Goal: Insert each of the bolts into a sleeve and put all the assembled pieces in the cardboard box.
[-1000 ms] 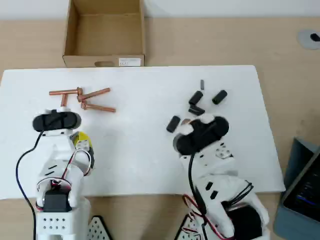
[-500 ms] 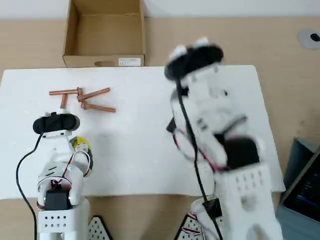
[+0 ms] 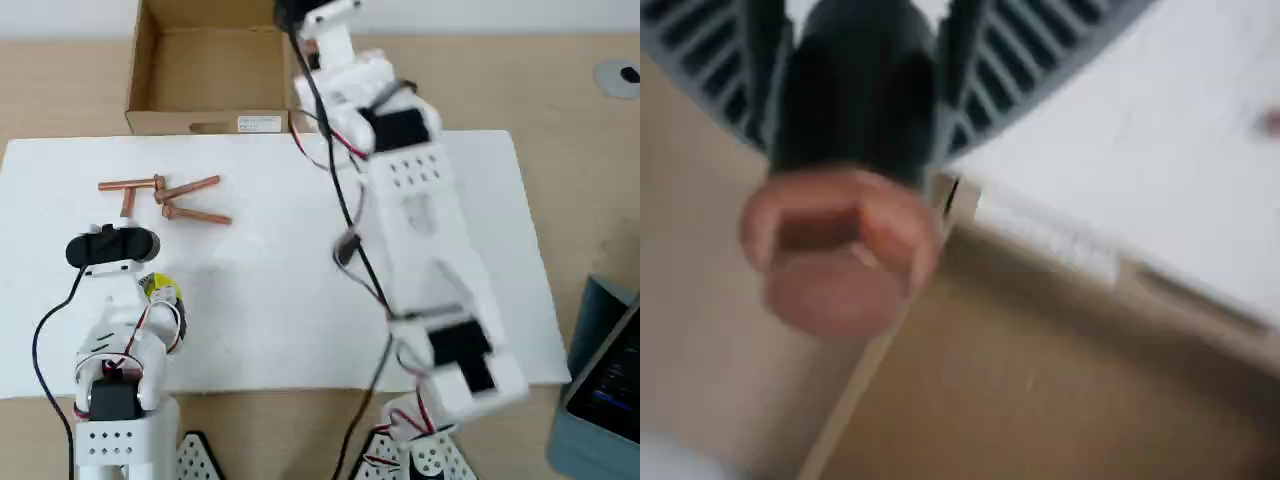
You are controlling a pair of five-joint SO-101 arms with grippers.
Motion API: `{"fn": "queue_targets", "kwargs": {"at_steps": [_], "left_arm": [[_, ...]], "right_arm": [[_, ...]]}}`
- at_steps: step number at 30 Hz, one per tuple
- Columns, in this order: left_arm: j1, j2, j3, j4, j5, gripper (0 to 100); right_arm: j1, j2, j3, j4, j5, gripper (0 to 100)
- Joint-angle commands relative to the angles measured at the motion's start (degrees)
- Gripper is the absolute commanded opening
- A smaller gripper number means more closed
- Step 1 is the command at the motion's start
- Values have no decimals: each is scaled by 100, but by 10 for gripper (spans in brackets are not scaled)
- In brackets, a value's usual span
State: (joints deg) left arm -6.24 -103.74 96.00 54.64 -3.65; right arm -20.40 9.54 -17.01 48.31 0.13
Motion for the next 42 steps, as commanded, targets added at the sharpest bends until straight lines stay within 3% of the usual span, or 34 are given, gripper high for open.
{"fn": "queue_targets", "kwargs": {"at_steps": [1, 15, 19, 27, 34, 42], "left_arm": [[-26, -57, 9, -9, 0, 2], [-62, -57, 0, 0, 0, 2], [-62, -57, 0, 0, 0, 2], [-62, -57, 0, 0, 0, 2], [-62, -57, 0, -9, 0, 2], [-62, -57, 9, -18, 0, 2]], "right_arm": [[-110, 1059, -1473, -404, 62, 10], [-541, 4822, -5736, -527, 88, 10], [-620, 5490, -6360, -527, 457, 10], [-629, 5938, -6492, -387, 563, 15], [-611, 6026, -6413, 132, 527, 170], [-620, 5991, -6466, 123, 527, 171]]}}
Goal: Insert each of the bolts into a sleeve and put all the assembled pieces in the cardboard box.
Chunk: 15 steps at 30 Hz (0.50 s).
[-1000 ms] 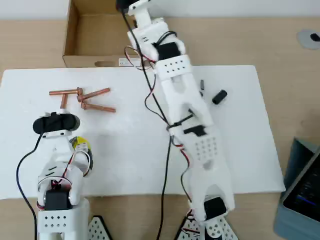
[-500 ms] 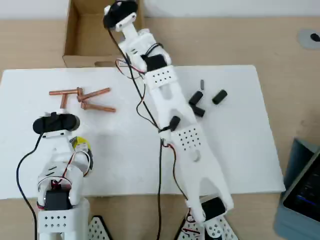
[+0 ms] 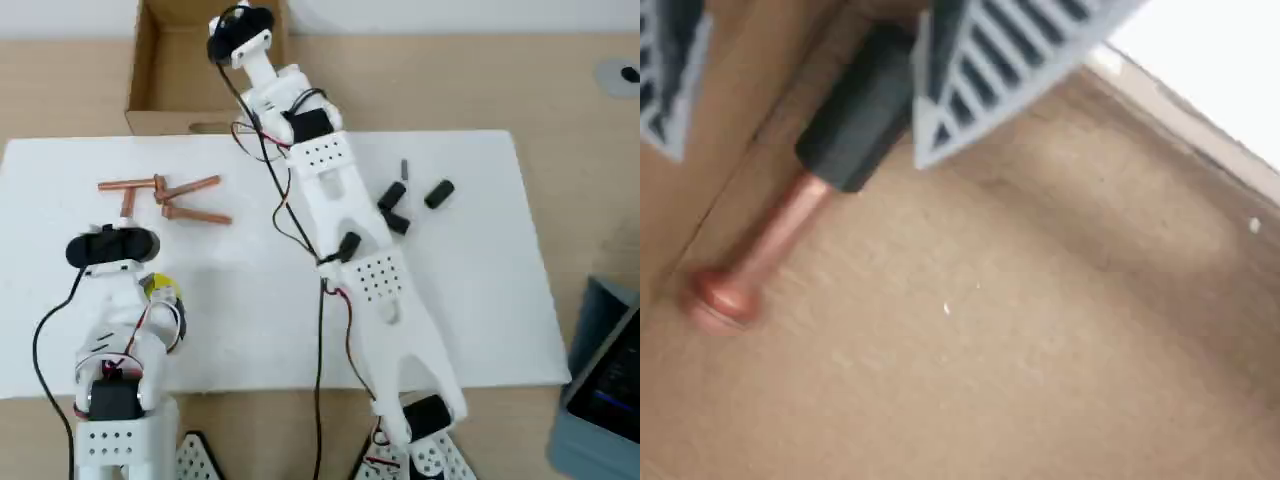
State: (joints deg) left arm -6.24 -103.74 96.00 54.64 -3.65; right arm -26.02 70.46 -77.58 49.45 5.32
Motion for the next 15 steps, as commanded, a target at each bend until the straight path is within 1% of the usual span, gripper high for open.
{"fn": "queue_targets", "kwargs": {"at_steps": [1, 4, 11, 15], "left_arm": [[-62, -57, 9, -18, 0, 2], [-62, -57, 9, -18, 0, 2], [-62, -57, 9, -18, 0, 2], [-62, -57, 9, -9, 0, 2]], "right_arm": [[-48, -101, -435, 9, 9, 171], [-40, -92, -831, 255, 9, 171], [-31, -101, -1798, 1380, 9, 171], [-31, -400, -1798, 1934, 9, 171]]}}
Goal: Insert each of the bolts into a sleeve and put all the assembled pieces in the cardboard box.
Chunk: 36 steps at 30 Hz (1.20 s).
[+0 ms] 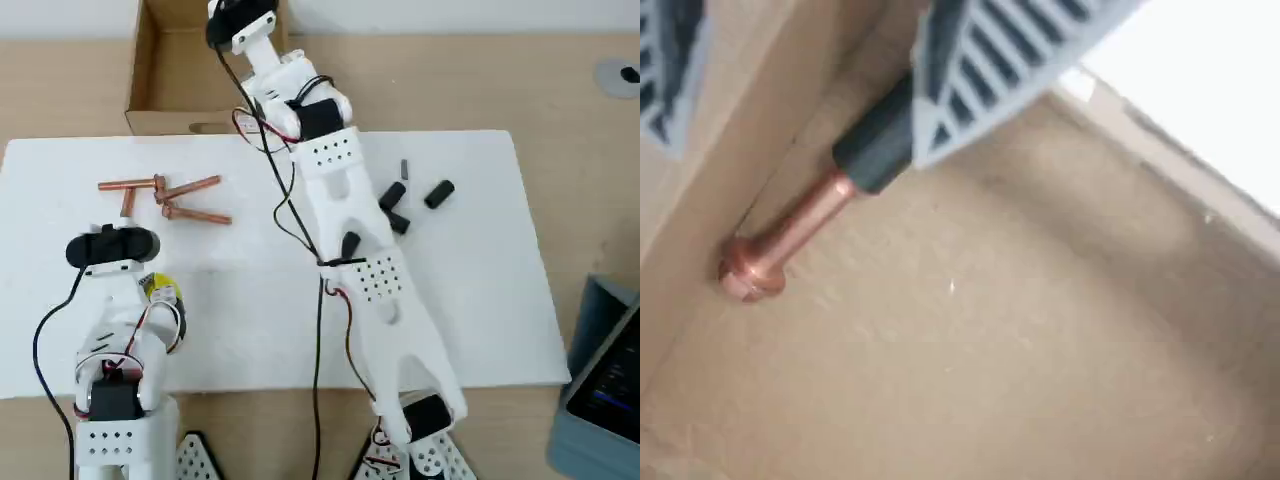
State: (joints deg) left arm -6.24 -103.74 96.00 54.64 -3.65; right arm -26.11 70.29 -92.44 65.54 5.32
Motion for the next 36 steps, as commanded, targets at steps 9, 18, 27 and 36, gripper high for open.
{"fn": "queue_targets", "kwargs": {"at_steps": [9, 18, 27, 36], "left_arm": [[-62, -57, 9, -9, 0, 2], [-62, -57, 9, -9, 0, 2], [-62, -57, 9, -9, 0, 2], [-62, -57, 9, 0, 0, 2]], "right_arm": [[48, -1042, -303, 1143, 44, 171], [312, -1727, -303, 2620, 44, 172], [585, -2097, -268, 3692, 35, 171], [831, -3240, 1552, 3701, 35, 171]]}}
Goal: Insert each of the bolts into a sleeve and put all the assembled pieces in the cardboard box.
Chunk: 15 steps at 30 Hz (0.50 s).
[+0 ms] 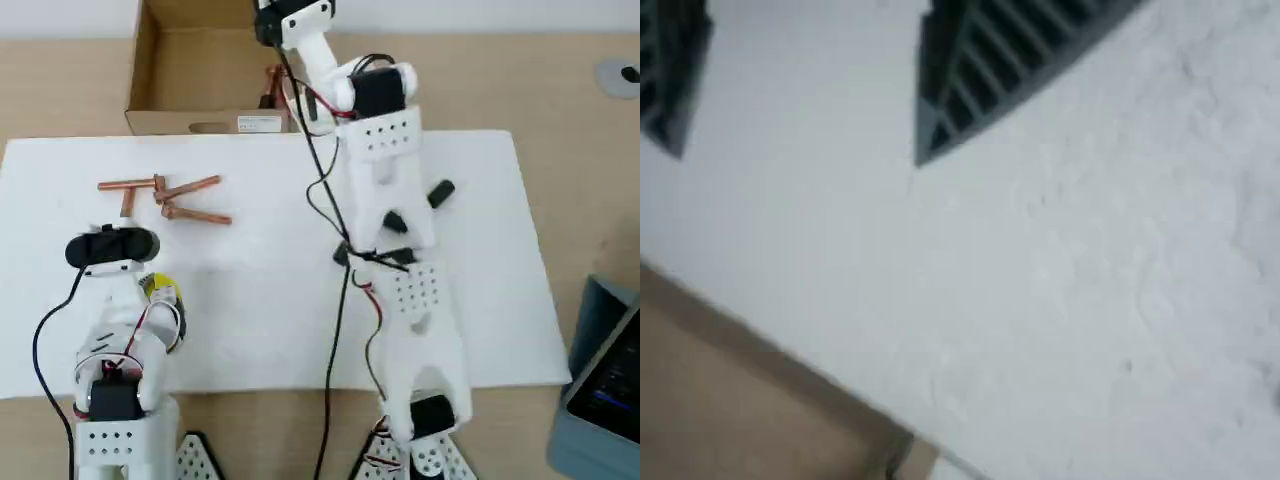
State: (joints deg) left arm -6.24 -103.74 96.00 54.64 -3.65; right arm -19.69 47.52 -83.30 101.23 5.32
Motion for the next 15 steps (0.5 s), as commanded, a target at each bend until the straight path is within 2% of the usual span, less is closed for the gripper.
{"fn": "queue_targets", "kwargs": {"at_steps": [1, 6, 15], "left_arm": [[-62, -57, 9, 0, 0, 2], [-70, -57, 9, 0, 0, 2], [-70, -57, 9, 0, 0, 2]], "right_arm": [[242, -1182, 980, 123, 26, 171], [426, -1912, 2378, 123, -88, 171], [796, -2026, 3512, 35, -791, 171]]}}
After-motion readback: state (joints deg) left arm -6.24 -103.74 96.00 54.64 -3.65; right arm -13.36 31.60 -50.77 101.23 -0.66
